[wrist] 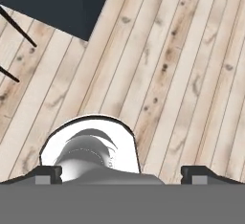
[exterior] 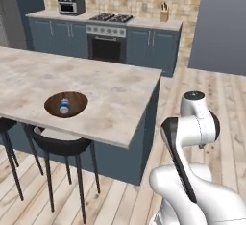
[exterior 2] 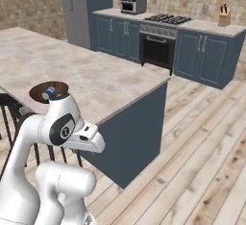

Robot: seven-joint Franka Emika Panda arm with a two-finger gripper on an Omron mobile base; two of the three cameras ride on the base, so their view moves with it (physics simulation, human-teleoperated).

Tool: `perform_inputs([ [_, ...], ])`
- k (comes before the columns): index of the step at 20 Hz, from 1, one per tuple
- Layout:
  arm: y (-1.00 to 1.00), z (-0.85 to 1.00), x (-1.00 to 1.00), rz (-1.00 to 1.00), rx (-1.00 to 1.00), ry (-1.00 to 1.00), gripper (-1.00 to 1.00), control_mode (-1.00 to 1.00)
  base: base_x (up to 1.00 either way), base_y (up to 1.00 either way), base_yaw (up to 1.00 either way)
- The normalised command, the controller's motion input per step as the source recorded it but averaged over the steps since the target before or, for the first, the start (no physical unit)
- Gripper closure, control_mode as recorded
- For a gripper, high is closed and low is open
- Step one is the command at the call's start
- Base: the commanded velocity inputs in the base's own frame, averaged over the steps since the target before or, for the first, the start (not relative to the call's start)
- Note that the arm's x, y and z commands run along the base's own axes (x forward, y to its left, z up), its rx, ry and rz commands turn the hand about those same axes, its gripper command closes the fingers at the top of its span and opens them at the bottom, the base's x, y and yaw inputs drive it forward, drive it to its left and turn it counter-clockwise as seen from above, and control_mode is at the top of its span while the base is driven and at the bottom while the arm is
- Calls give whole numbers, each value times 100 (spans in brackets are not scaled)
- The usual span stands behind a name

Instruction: Open the fridge, grab two sodas, and place both sodas inside the bowl with ice on the dining counter.

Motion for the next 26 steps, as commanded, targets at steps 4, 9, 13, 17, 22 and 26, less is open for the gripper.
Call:
perform_inputs([
  [4,0,0,0,0,0,0,-100,100,45,-100,-5],
  [9,0,0,0,0,0,0,-100,100,72,-100,-1],
  [13,0,0,0,0,0,0,-100,100,88,-100,0],
  [17,0,0,0,0,0,0,-100,100,95,-100,0],
  [22,0,0,0,0,0,0,-100,100,100,-99,0],
  [26,0,0,0,0,0,0,-100,100,100,-91,1],
])
